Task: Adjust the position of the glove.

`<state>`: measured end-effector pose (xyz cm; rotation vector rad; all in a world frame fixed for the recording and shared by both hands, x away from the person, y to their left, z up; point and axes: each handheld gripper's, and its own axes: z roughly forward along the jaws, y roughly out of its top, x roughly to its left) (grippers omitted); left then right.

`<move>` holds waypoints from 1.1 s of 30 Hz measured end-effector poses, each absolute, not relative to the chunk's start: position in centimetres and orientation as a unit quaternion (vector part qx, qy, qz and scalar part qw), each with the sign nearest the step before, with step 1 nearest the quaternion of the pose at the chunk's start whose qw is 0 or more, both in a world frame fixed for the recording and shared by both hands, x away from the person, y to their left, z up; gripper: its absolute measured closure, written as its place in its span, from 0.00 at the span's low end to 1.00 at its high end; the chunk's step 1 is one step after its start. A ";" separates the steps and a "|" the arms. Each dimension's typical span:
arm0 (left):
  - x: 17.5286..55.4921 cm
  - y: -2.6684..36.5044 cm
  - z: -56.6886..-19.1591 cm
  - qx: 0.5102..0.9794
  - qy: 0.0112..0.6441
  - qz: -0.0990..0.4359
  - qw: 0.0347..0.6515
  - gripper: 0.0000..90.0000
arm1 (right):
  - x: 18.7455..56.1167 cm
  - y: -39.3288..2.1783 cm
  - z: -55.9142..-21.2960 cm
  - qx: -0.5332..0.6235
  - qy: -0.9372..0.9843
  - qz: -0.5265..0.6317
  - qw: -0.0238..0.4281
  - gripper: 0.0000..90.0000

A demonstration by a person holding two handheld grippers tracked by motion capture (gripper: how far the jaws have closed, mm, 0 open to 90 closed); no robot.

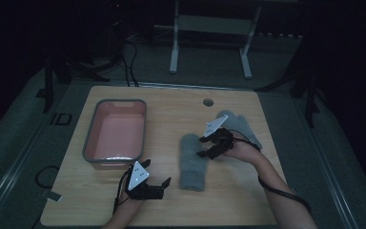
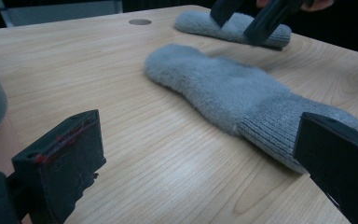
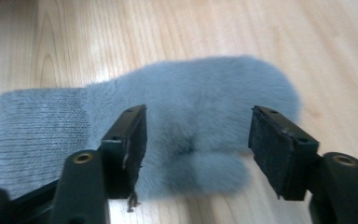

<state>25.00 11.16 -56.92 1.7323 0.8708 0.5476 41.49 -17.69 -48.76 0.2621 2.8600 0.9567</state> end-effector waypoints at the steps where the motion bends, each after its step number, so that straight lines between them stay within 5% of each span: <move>1: 25.0 11.2 -56.9 0.727 0.365 0.230 0.534 0.02 | 41.5 -17.7 -48.8 0.086 0.943 0.316 0.057 0.39; 6: 25.0 11.2 -56.9 0.724 0.368 0.230 0.536 0.02 | 41.9 -20.4 -47.6 0.143 0.927 0.337 0.083 0.20; 13: 25.0 11.2 -56.9 0.726 0.368 0.230 0.534 0.02 | 42.6 -23.5 -46.4 0.203 0.901 0.357 0.142 0.19; 15: 25.0 11.2 -56.9 0.726 0.366 0.231 0.534 0.02 | 43.3 -25.2 -45.8 0.239 0.887 0.366 0.152 0.28; 20: 25.0 11.2 -56.9 0.725 0.368 0.229 0.536 0.02 | 44.5 -27.8 -45.7 0.283 0.867 0.358 0.200 0.32; 33: 25.1 11.3 -56.9 0.722 0.370 0.224 0.539 0.02 | 47.1 -31.8 -49.3 0.394 0.828 0.345 0.199 0.53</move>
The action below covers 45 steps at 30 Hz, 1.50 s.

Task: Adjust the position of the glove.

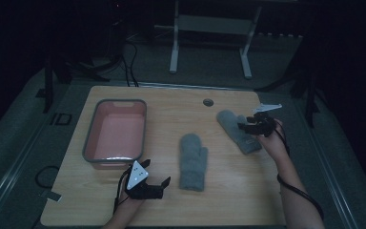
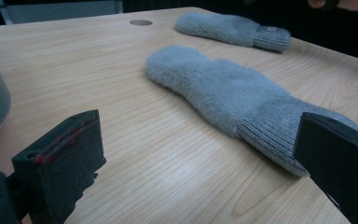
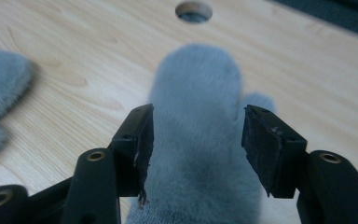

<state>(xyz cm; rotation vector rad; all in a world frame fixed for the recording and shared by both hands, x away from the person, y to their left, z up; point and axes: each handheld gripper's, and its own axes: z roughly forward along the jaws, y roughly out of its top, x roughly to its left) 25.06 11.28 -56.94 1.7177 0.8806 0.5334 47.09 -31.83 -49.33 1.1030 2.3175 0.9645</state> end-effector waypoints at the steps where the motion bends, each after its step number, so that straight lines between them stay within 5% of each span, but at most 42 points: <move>1: 25.1 11.3 -56.9 0.723 0.370 0.224 0.539 0.02 | 47.1 -31.8 -49.3 0.394 0.828 0.345 0.199 0.53; 6: 25.1 11.3 -56.9 0.722 0.371 0.222 0.540 0.02 | 47.8 -31.4 -51.9 0.408 0.836 0.318 0.184 0.45; 11: 25.1 11.4 -56.9 0.722 0.371 0.222 0.541 0.02 | 47.9 -30.8 -53.6 0.401 0.850 0.284 0.190 0.51; 19: 25.1 11.3 -57.0 0.721 0.370 0.219 0.543 0.02 | 47.2 -30.6 -54.2 0.443 0.822 0.303 0.191 0.80; 24: 25.1 11.4 -57.0 0.720 0.371 0.217 0.544 0.02 | 46.4 -30.2 -54.1 0.465 0.800 0.314 0.210 0.88; 45: 25.0 11.4 -57.0 0.716 0.372 0.224 0.547 0.02 | 36.5 -32.0 -48.7 0.582 0.663 0.381 0.275 0.89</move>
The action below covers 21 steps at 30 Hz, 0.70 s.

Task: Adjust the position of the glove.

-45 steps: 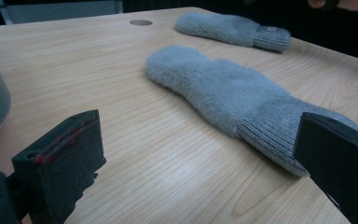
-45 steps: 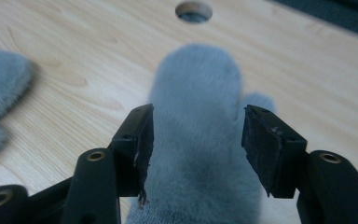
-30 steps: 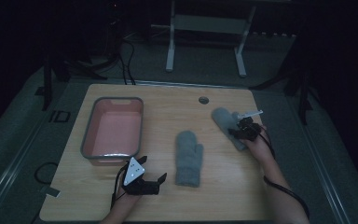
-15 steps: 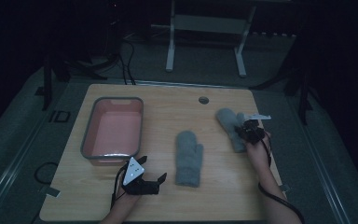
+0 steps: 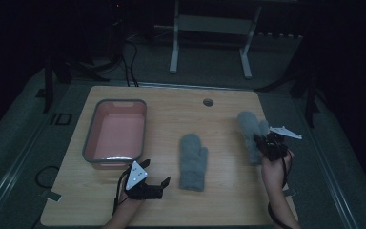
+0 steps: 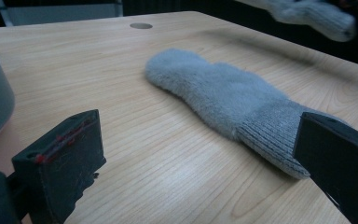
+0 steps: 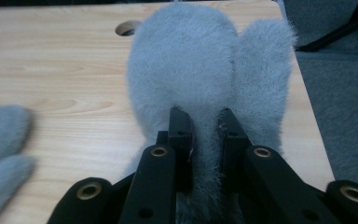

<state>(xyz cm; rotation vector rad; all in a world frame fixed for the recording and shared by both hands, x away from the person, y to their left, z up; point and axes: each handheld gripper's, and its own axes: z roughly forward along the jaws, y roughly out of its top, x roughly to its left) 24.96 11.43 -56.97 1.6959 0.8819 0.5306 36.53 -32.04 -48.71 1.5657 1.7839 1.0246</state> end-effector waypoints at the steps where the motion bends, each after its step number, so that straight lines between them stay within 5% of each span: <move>1: 25.0 11.4 -57.0 0.716 0.372 0.224 0.547 0.02 | 36.0 -32.2 -48.7 0.584 0.660 0.386 0.272 0.89; 21: 25.0 11.4 -57.0 0.717 0.369 0.222 0.548 0.02 | 31.6 -31.7 -54.5 0.595 0.699 0.317 0.239 0.85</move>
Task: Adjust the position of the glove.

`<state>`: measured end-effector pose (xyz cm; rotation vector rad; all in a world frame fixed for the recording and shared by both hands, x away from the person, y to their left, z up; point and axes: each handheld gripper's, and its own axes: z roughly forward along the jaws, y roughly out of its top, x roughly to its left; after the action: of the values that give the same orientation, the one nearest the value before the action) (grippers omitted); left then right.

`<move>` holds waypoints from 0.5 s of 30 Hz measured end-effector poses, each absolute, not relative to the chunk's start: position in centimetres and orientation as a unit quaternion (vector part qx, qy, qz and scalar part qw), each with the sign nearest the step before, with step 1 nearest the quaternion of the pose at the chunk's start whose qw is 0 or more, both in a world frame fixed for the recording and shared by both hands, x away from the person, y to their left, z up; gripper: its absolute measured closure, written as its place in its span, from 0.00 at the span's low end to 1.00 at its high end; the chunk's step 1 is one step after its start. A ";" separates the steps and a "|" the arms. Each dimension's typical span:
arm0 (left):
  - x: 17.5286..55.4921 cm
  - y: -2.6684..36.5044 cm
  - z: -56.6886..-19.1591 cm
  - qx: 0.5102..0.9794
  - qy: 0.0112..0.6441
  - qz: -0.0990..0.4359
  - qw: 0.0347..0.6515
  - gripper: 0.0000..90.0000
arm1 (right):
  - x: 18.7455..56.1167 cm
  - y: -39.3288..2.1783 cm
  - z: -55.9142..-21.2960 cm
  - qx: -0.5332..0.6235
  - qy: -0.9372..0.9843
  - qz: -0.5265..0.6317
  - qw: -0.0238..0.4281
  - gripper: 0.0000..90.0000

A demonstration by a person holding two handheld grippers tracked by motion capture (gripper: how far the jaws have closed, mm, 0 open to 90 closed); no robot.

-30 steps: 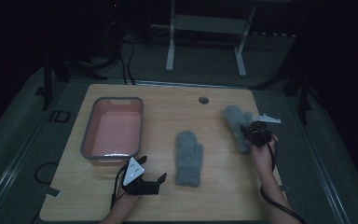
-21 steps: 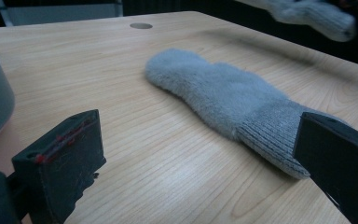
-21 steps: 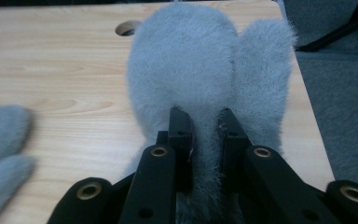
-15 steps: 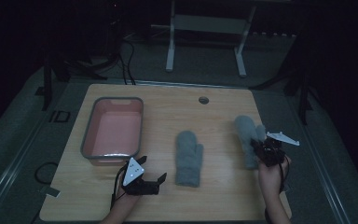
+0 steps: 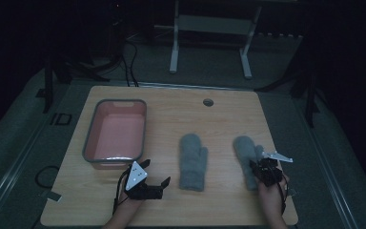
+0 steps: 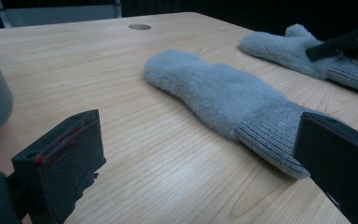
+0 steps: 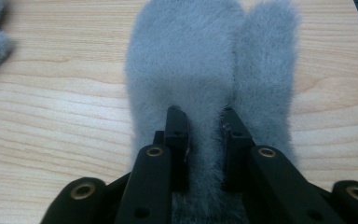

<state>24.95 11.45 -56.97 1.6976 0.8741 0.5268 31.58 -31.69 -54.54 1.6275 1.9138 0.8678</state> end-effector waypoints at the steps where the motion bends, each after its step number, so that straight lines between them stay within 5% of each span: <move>1: 25.0 11.4 -57.0 0.717 0.369 0.222 0.548 0.02 | 31.6 -31.7 -54.5 0.595 0.699 0.318 0.237 0.84; 5: 24.9 11.5 -57.0 0.716 0.368 0.223 0.549 0.02 | 31.6 -32.1 -54.5 0.599 0.694 0.333 0.223 0.76; 9: 24.9 11.5 -57.0 0.715 0.369 0.221 0.551 0.02 | 31.4 -32.9 -52.9 0.580 0.697 0.355 0.227 0.57; 15: 25.0 11.5 -57.0 0.714 0.373 0.217 0.551 0.02 | 31.9 -32.9 -52.8 0.534 0.743 0.334 0.224 0.54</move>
<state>25.02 11.53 -56.98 1.6907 0.8824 0.5139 31.88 -32.88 -52.80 1.4750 2.0518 0.9218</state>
